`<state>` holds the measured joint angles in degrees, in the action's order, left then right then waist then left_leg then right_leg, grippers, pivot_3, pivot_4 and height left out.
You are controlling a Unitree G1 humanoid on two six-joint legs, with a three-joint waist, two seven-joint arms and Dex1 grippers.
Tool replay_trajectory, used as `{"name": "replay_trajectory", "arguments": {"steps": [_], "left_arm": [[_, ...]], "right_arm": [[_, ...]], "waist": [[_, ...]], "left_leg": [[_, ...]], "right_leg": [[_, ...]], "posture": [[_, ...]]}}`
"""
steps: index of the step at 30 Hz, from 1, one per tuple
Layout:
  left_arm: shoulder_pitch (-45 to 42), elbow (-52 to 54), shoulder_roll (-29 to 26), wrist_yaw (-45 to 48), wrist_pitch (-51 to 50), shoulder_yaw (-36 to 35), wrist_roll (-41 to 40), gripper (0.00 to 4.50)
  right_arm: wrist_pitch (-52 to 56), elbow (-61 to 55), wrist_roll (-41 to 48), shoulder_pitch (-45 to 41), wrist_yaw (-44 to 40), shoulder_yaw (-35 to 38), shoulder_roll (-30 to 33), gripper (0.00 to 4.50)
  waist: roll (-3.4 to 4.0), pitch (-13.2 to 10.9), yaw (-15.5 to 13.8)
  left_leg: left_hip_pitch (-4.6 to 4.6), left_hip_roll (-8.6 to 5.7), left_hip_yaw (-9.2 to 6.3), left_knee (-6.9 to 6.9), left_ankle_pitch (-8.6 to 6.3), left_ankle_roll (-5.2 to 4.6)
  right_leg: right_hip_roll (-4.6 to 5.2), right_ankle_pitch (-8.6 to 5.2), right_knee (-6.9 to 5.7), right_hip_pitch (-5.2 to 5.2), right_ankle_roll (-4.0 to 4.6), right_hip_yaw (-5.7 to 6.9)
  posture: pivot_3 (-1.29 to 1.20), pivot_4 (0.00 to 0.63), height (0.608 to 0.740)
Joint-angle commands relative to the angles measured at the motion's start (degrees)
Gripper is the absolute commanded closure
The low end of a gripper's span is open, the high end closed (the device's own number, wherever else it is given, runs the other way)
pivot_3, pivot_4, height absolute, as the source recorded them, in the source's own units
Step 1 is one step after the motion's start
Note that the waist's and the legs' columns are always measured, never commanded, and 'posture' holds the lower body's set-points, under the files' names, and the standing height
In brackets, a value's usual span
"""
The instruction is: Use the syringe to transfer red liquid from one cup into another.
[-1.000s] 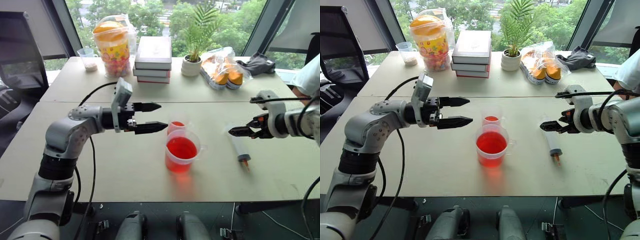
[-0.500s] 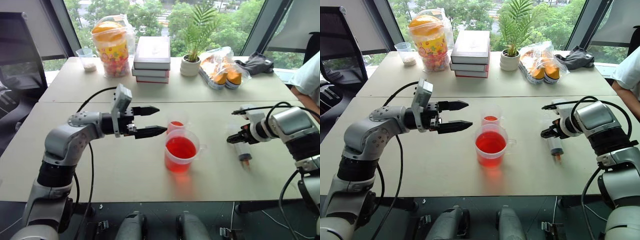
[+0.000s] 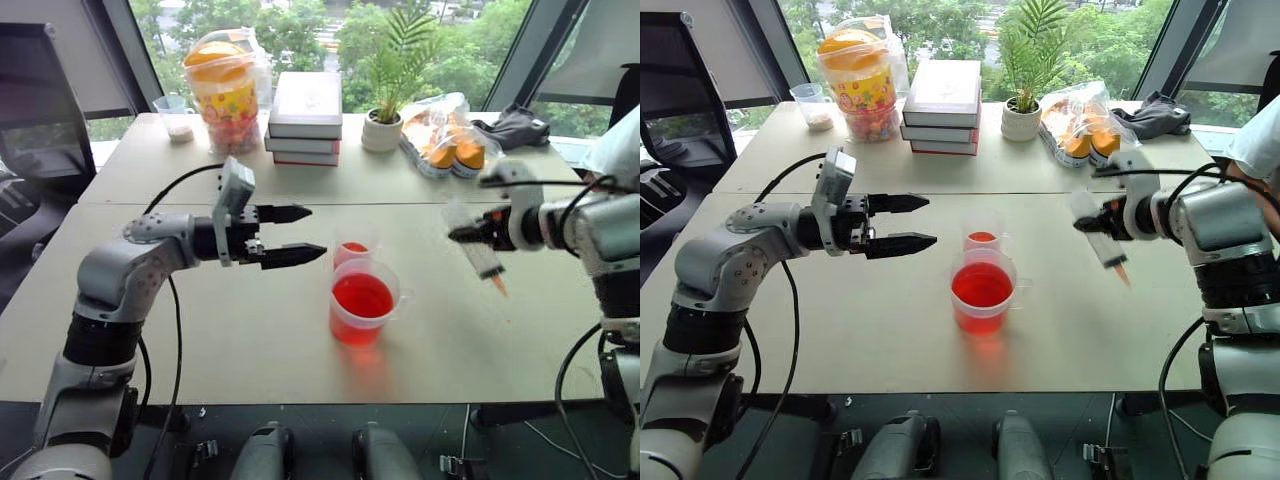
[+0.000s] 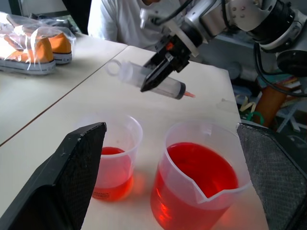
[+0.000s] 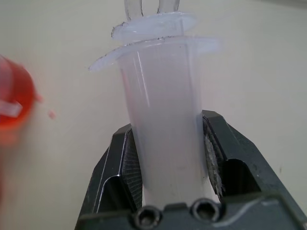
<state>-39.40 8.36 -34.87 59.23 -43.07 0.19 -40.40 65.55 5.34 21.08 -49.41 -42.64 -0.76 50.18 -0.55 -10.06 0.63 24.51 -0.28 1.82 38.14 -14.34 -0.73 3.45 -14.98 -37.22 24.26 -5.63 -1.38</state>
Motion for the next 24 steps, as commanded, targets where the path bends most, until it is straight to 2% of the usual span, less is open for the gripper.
{"name": "replay_trajectory", "arguments": {"steps": [1,3,6,9,11,15,24], "left_arm": [[-3.2,-1.1,-0.5,1.5,0.6,-1.1,-0.4,0.0],[-4.9,-2.7,-0.1,2.1,0.8,-0.5,0.1,0.0],[-7.0,-4.6,-0.1,3.4,1.0,0.1,0.6,0.0],[-8.9,-6.3,-0.1,4.9,1.1,0.6,1.1,0.0],[-9.8,-7.2,-0.2,6.0,1.3,0.9,1.5,0.0],[-13.1,-9.1,0.9,7.7,0.8,1.8,1.7,0.0],[-17.8,-11.3,3.5,12.8,1.0,4.7,2.7,0.0]], "right_arm": [[-6.7,-12.3,6.4,2.5,1.8,13.7,-4.7,3.11],[-9.5,-18.7,12.4,4.0,2.0,20.7,-9.6,3.11],[-10.6,-25.8,22.6,5.1,3.6,27.0,-17.0,3.11],[-10.8,-30.5,31.4,7.0,5.0,29.0,-21.8,3.11],[-11.9,-33.0,34.3,9.3,5.8,28.3,-23.6,3.11],[-18.5,-37.4,32.3,17.0,4.7,22.1,-27.2,3.11],[-40.0,-32.7,14.7,33.6,-2.0,6.0,-29.7,3.11]], "waist": [[-0.02,0.0,0.0],[-0.04,0.0,0.0],[-0.03,0.0,0.0],[-0.03,0.0,0.0],[-0.04,0.0,0.0],[-0.04,0.0,0.1],[-0.04,0.0,0.1]], "left_leg": [[0.0,0.0,-0.01,0.0,0.0,0.0],[-0.01,0.01,-0.06,-0.01,0.0,0.0],[0.0,0.0,-0.04,0.02,0.0,0.0],[-0.01,0.0,-0.04,0.05,0.0,0.0],[-0.02,0.0,-0.06,0.04,0.0,0.0],[-0.03,0.0,-0.06,0.05,0.0,0.0],[-0.04,0.0,-0.05,0.06,0.0,0.0]], "right_leg": [[0.0,0.0,0.0,-0.01,0.0,0.0],[-0.01,0.0,0.02,-0.06,0.0,0.04],[0.01,0.01,-0.02,-0.05,-0.01,0.02],[0.03,0.01,-0.05,-0.07,-0.01,0.03],[0.06,0.01,-0.04,-0.09,-0.01,0.04],[0.04,0.01,-0.05,-0.1,-0.01,0.04],[-0.12,0.0,-0.04,-0.1,-0.01,0.03]], "posture": [[0.0,0.15,0.74],[0.0,0.15,0.74],[0.0,0.15,0.74],[0.0,0.15,0.74],[0.0,0.15,0.74],[0.0,0.15,0.74],[0.0,0.15,0.74]]}}
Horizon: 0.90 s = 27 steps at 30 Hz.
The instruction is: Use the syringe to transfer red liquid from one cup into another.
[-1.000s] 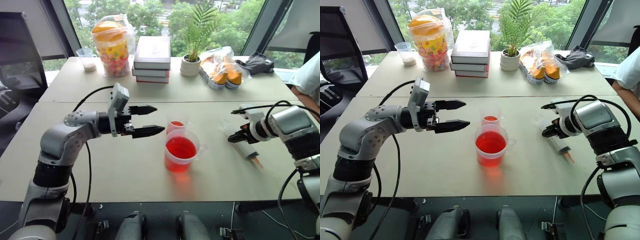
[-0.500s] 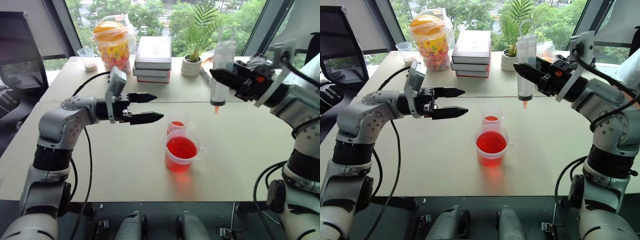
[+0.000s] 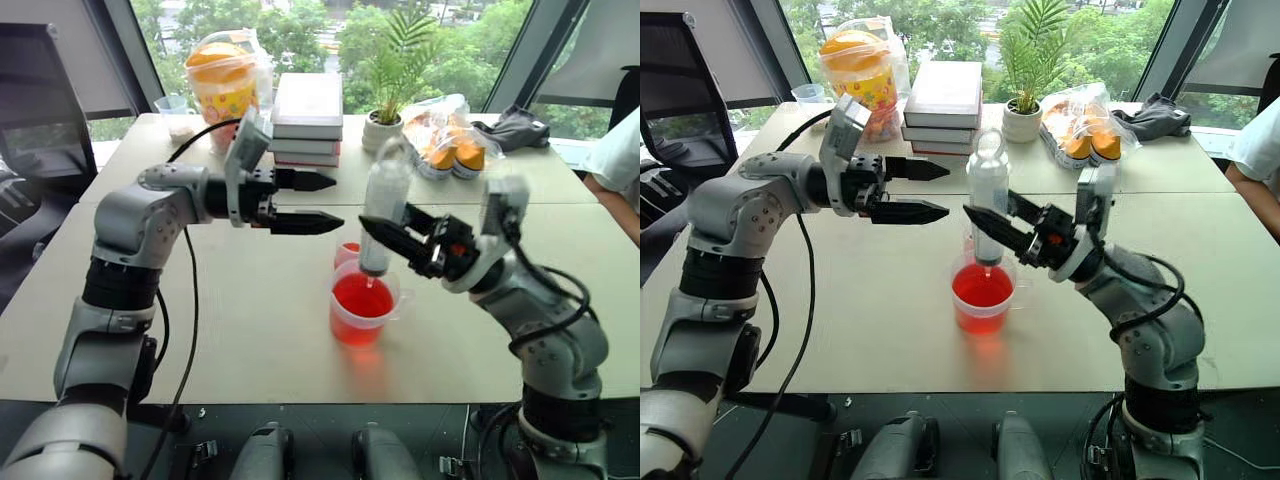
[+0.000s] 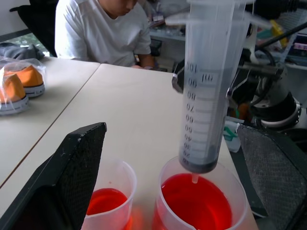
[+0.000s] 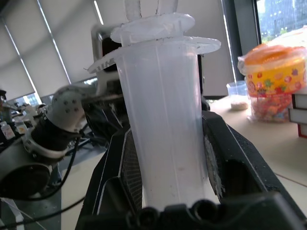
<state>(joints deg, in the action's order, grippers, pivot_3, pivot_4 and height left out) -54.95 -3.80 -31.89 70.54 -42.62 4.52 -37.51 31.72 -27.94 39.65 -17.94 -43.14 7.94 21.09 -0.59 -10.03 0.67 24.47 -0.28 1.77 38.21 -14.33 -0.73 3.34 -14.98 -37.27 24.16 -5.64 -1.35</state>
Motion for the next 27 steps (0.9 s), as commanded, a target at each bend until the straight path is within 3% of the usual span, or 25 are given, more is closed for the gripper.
{"name": "replay_trajectory", "arguments": {"steps": [1,13,17,23,27], "left_arm": [[-2.5,0.6,0.9,1.8,0.8,0.8,0.1,0.0],[-3.9,-1.2,6.7,0.8,0.0,2.0,0.7,0.0],[-4.3,-1.7,7.7,0.3,-0.4,1.2,0.2,1.31],[-4.4,-1.1,7.4,0.4,-1.4,0.8,-0.5,4.44],[-4.3,-0.5,6.8,0.8,-1.1,1.0,-0.2,4.48]], "right_arm": [[-7.7,1.2,-4.8,3.2,-1.8,-3.6,-0.8,3.11],[-12.5,2.2,-7.4,6.0,-0.3,-6.1,-0.2,3.11],[-12.5,2.1,-7.6,6.1,0.1,-6.6,0.0,3.11],[-12.4,2.0,-7.8,6.6,0.1,-7.3,0.5,3.11],[-12.3,2.2,-7.7,6.5,-0.2,-7.5,0.9,3.11]], "waist": [[0.0,0.0,0.1],[0.0,0.0,0.0],[0.0,0.0,0.0],[0.0,0.0,0.0],[0.0,0.0,0.0]], "left_leg": [[0.0,0.0,0.01,0.0,0.0,0.0],[-0.03,0.03,-0.01,0.02,0.01,0.01],[-0.03,0.02,-0.01,0.02,0.01,0.01],[-0.03,0.03,-0.01,0.02,0.01,0.01],[-0.03,0.02,-0.01,0.03,0.01,0.01]], "right_leg": [[0.0,0.0,0.0,0.0,0.0,-0.01],[-0.05,0.0,-0.05,0.0,0.0,-0.03],[-0.05,0.0,-0.05,0.0,0.0,-0.03],[-0.05,0.0,-0.05,0.0,0.0,-0.04],[-0.05,0.0,-0.05,0.0,0.0,-0.04]], "posture": [[0.0,0.15,0.74],[0.0,0.15,0.74],[0.0,0.15,0.74],[0.0,0.15,0.74],[0.0,0.15,0.74]]}}
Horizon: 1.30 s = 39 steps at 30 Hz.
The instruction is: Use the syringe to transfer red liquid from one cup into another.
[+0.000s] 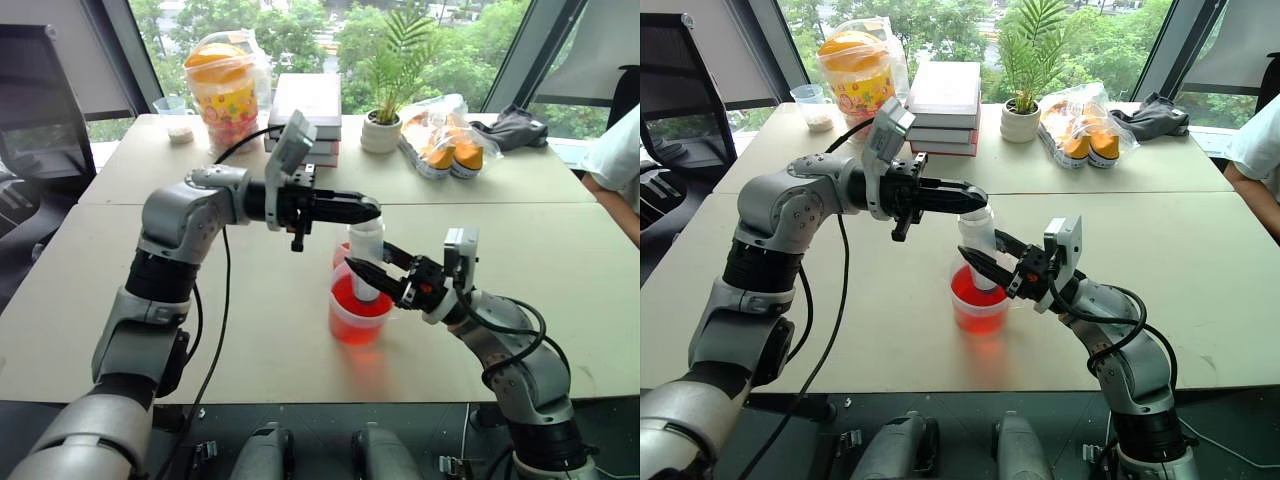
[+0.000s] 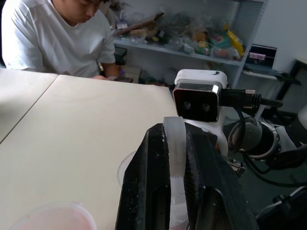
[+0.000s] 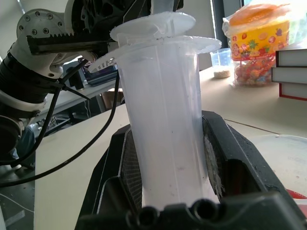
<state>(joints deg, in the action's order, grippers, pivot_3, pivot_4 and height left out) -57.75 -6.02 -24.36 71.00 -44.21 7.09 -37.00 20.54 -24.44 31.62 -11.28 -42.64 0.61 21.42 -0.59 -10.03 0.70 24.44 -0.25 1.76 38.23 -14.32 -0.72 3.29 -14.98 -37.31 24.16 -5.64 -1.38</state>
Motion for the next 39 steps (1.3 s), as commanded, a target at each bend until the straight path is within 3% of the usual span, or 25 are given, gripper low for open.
{"name": "replay_trajectory", "arguments": {"steps": [1,21,34,39], "left_arm": [[-2.0,1.5,-0.8,0.3,1.0,-1.7,-0.3,4.48],[-10.8,-8.1,-3.5,2.3,7.1,-5.0,2.8,4.48],[-11.0,-8.4,-4.2,3.6,7.5,-4.5,3.1,4.48],[-8.6,-6.3,-4.8,4.4,5.1,-3.3,2.4,2.25]], "right_arm": [[-0.7,-1.2,0.7,-0.2,-0.9,-0.3,0.7,3.11],[1.8,2.4,3.9,0.8,-3.9,-2.7,2.9,3.11],[1.5,1.3,4.9,0.3,-3.0,-2.3,3.4,3.11],[2.5,-0.6,6.7,-3.3,-1.0,0.5,3.8,3.11]], "waist": [[0.0,0.0,0.0],[0.0,0.0,0.0],[0.0,0.0,0.0],[0.0,0.0,0.2]], "left_leg": [[0.0,0.0,0.0,0.0,0.0,0.0],[-0.01,0.0,0.0,0.01,0.0,0.0],[0.0,0.0,-0.01,0.01,0.0,0.0],[-0.01,0.01,-0.01,0.01,0.0,0.0]], "right_leg": [[0.0,0.0,0.0,0.0,0.0,0.0],[-0.02,0.0,0.0,-0.02,0.0,0.01],[-0.02,0.0,0.0,-0.01,0.0,0.0],[-0.02,0.0,-0.02,0.01,0.0,0.0]], "posture": [[0.0,0.15,0.74],[0.0,0.15,0.74],[0.0,0.15,0.74],[0.0,0.15,0.74]]}}
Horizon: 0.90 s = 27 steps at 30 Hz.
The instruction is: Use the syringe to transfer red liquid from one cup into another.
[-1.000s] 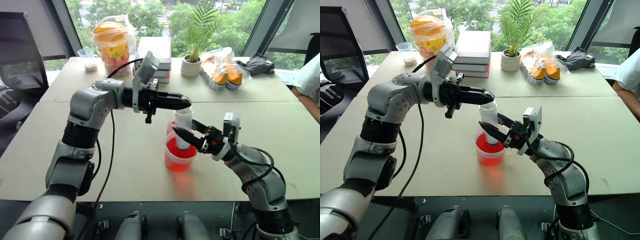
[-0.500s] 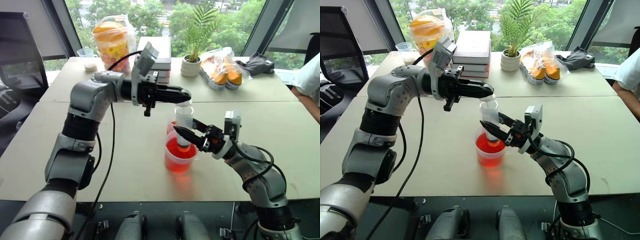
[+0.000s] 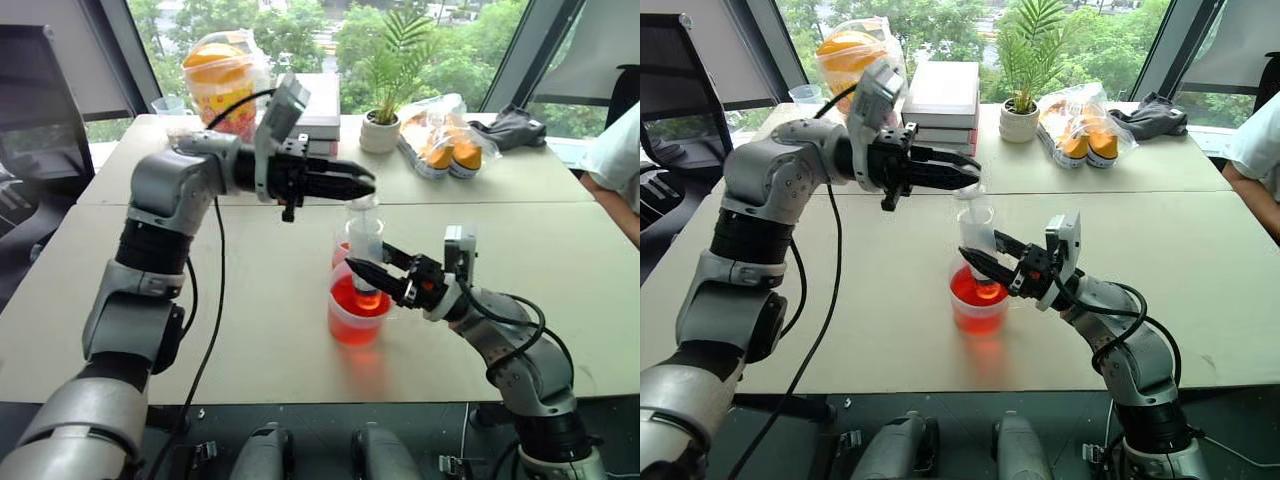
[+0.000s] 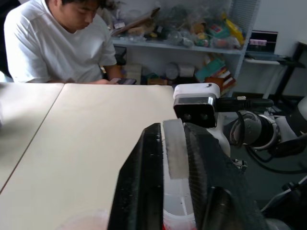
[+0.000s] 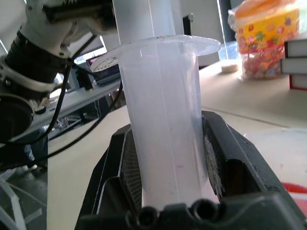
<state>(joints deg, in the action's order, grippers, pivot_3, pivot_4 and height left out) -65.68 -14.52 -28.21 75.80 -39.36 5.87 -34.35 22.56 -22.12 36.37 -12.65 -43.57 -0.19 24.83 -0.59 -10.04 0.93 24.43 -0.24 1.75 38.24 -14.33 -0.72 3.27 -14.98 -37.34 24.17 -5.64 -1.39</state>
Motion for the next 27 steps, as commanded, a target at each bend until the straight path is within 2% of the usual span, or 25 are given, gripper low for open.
{"name": "replay_trajectory", "arguments": {"steps": [1,4,5,10,15,18,21,27], "left_arm": [[-0.2,2.6,-1.1,-0.4,0.4,-2.0,-0.1,1.7],[1.5,3.6,-1.8,0.3,3.1,-1.6,1.3,0.17],[2.3,4.2,-2.3,1.1,4.0,-1.6,1.4,0.08],[4.6,5.2,-5.5,1.8,3.0,-2.6,1.2,0.08],[6.0,5.3,-7.6,0.6,2.5,-3.7,1.1,0.08],[6.8,6.0,-7.9,-0.2,2.2,-4.2,0.9,0.08],[8.2,8.1,-8.3,-0.6,2.1,-4.2,0.7,0.08],[7.2,6.7,-6.6,-3.6,4.1,-4.4,2.2,0.08]], "right_arm": [[0.8,-3.2,2.3,-2.5,0.2,1.8,0.5,3.11],[2.2,-4.2,3.7,-3.8,1.2,3.0,0.9,3.11],[2.8,-4.6,4.4,-4.4,1.7,3.6,1.0,3.11],[5.5,-5.8,8.1,-7.9,4.1,6.2,1.2,3.11],[8.1,-1.7,12.2,-17.0,7.0,9.3,0.9,3.11],[6.7,4.1,10.7,-22.4,7.0,9.6,-0.1,3.11],[-0.8,15.2,3.9,-27.8,4.3,7.9,-1.9,3.11],[-13.3,29.6,-4.1,-27.5,-1.9,4.6,-7.0,3.11]], "waist": [[0.0,0.0,-0.1],[0.0,0.0,-0.3],[0.0,0.0,-0.3],[0.0,0.0,-0.2],[0.0,0.0,-0.1],[0.0,0.0,-0.1],[0.0,0.0,-0.2],[0.0,0.0,-0.1]], "left_leg": [[0.0,0.01,-0.01,0.0,0.0,0.0],[0.01,0.0,-0.01,0.02,0.0,0.0],[0.01,-0.01,-0.01,0.02,0.0,0.0],[0.01,0.0,-0.01,0.02,0.0,0.0],[0.0,0.0,0.0,0.02,0.0,0.0],[0.0,0.0,-0.01,0.02,0.0,0.0],[0.02,-0.01,0.0,0.0,0.0,0.0],[0.02,-0.02,0.03,-0.03,0.0,0.0]], "right_leg": [[-0.01,0.0,-0.01,0.0,0.0,0.01],[0.0,0.0,-0.03,-0.01,0.0,0.01],[0.01,0.0,-0.02,-0.02,0.0,0.01],[0.03,0.0,-0.03,0.0,0.0,0.01],[0.04,0.0,-0.05,0.0,0.0,0.0],[0.04,0.0,-0.05,0.01,0.0,0.01],[0.04,0.0,-0.03,0.01,0.0,0.03],[0.05,0.0,0.0,0.03,0.0,0.01]], "posture": [[0.0,0.15,0.74],[0.0,0.15,0.74],[0.0,0.15,0.74],[0.0,0.15,0.74],[0.0,0.15,0.74],[0.0,0.15,0.74],[0.0,0.15,0.74],[0.0,0.15,0.74]]}}
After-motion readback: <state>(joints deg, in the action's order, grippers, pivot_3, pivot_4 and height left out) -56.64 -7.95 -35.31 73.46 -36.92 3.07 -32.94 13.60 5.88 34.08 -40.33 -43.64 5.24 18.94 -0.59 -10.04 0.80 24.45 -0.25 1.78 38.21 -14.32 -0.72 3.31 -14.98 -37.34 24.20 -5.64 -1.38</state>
